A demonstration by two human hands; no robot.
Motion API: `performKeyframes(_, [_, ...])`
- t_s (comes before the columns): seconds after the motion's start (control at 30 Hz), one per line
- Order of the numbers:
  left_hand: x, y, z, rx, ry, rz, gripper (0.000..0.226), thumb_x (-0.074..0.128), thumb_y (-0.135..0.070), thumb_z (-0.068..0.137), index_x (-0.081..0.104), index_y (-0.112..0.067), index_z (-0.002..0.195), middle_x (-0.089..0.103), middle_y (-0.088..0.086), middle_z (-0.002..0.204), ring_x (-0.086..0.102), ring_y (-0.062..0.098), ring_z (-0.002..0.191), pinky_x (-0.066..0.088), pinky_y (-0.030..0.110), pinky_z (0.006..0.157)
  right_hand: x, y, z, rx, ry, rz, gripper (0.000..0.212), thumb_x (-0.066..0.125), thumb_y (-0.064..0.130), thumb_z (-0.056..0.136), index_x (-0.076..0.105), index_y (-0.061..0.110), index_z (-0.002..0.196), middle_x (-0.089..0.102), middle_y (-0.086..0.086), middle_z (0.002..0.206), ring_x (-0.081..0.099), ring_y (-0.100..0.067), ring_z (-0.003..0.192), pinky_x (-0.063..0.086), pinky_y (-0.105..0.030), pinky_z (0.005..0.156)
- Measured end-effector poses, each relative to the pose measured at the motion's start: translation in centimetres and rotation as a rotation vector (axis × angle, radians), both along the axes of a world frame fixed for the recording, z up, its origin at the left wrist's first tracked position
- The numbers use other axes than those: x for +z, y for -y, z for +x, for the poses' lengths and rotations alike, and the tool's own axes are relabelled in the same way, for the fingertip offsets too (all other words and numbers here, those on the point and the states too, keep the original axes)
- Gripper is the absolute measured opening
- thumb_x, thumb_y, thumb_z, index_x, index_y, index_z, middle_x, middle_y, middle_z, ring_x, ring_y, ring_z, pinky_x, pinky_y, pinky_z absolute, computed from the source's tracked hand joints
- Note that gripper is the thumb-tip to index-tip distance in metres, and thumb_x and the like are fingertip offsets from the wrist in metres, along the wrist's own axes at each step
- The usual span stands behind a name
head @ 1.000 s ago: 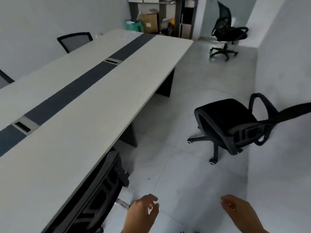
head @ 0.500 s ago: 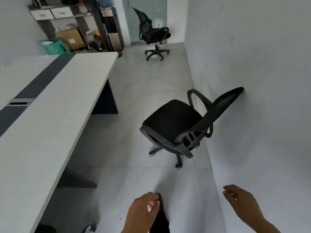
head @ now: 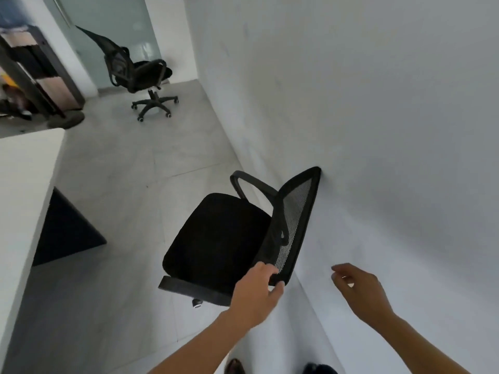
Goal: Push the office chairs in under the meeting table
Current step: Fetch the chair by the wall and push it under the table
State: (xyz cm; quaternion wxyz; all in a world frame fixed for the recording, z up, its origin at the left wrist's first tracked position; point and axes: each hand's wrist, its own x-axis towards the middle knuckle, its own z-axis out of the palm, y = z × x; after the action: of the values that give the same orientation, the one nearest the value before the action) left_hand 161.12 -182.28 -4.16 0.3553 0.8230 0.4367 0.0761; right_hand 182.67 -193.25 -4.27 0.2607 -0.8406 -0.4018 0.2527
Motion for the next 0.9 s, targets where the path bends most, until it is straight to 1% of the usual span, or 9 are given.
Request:
performKeyframes(0.17, [-1.6,-3.4,7.3,-0.103,-0.180,0.031,0.068,0.053,-0.050,0.083,0.027,-0.020,0.138,0.038,0.001,0.136,0.043,0.021,0.117,0.039,0.037,0.098,-0.1,-3.4,4.9,-0.035,0.048,0.035,0.016,0.060,0.028,0.089,0.067,0.028,0.103,0.067,0.021,0.084,0.064,0.001,0.081,0.051,-0.027,0.076])
performKeyframes(0.23, [-2.7,-3.9,8.7,-0.129,-0.300,0.001,0.073,0.053,-0.045,0.084,0.017,-0.019,0.142,0.036,0.004,0.138,0.042,0.023,0.118,0.041,0.038,0.097,-0.1,-5.8,7.0,-0.022,0.076,0.086,0.017,0.060,0.026,0.089,0.067,0.027,0.105,0.067,0.020,0.087,0.064,-0.002,0.082,0.053,-0.029,0.077])
performKeyframes(0.3, [-3.2,-4.1,9.2,-0.100,-0.361,-0.043,0.072,0.051,-0.036,0.084,0.015,-0.019,0.143,0.040,0.005,0.133,0.045,0.022,0.113,0.045,0.038,0.093,-0.1,-8.7,8.4,-0.009,0.092,0.157,0.020,0.059,0.022,0.090,0.065,0.024,0.109,0.066,0.015,0.093,0.065,-0.008,0.085,0.052,-0.029,0.077])
performKeyframes(0.37, [-3.2,-4.5,9.0,-0.070,-0.361,-0.064,0.070,0.049,-0.034,0.083,0.016,-0.021,0.143,0.042,0.002,0.132,0.045,0.021,0.113,0.045,0.037,0.092,-0.1,-12.4,9.2,0.025,0.111,0.230,0.024,0.059,0.017,0.089,0.065,0.020,0.112,0.066,0.008,0.102,0.063,-0.013,0.092,0.049,-0.029,0.078])
performKeyframes(0.5, [-3.2,-5.9,6.8,0.020,-0.323,-0.063,0.067,0.049,-0.038,0.081,0.021,-0.030,0.142,0.044,-0.004,0.136,0.047,0.020,0.116,0.044,0.039,0.093,-1.3,-19.4,9.1,0.252,0.329,0.362,0.025,0.063,0.009,0.083,0.067,0.014,0.107,0.067,-0.003,0.104,0.058,-0.022,0.099,0.045,-0.029,0.076])
performKeyframes(0.6, [-2.8,-4.7,3.3,0.064,-0.356,-0.080,0.062,0.047,-0.034,0.083,0.023,-0.033,0.141,0.043,-0.005,0.140,0.045,0.019,0.120,0.042,0.038,0.098,-2.6,-22.2,7.5,0.422,0.360,0.390,0.025,0.067,0.010,0.081,0.066,0.012,0.106,0.068,-0.007,0.104,0.059,-0.026,0.104,0.046,-0.040,0.091])
performKeyframes(0.67, [-2.7,-3.4,0.4,0.129,-0.378,-0.090,0.061,0.047,-0.027,0.084,0.026,-0.033,0.141,0.040,-0.007,0.143,0.042,0.017,0.124,0.039,0.034,0.101,-3.4,-23.2,6.6,0.495,0.331,0.361,0.023,0.066,0.014,0.082,0.066,0.013,0.106,0.069,-0.007,0.100,0.061,-0.027,0.097,0.046,-0.044,0.093])
performKeyframes(0.8, [-2.0,-1.5,-5.1,0.391,-0.402,-0.016,0.053,0.053,-0.014,0.082,0.045,-0.030,0.132,0.050,-0.004,0.138,0.043,0.020,0.127,0.030,0.033,0.107,-4.6,-22.0,3.8,0.649,0.042,0.090,0.028,0.057,0.031,0.090,0.063,0.017,0.114,0.068,0.004,0.099,0.064,-0.013,0.085,0.054,-0.033,0.078])
performKeyframes(0.9, [-2.0,-0.5,-7.7,0.604,-0.421,0.003,0.049,0.058,-0.006,0.076,0.058,-0.026,0.122,0.057,-0.001,0.131,0.043,0.020,0.128,0.023,0.035,0.111,-6.1,-17.1,0.3,0.931,0.104,0.121,0.030,0.048,0.044,0.090,0.067,0.023,0.102,0.066,0.013,0.082,0.062,-0.005,0.071,0.054,-0.028,0.064])
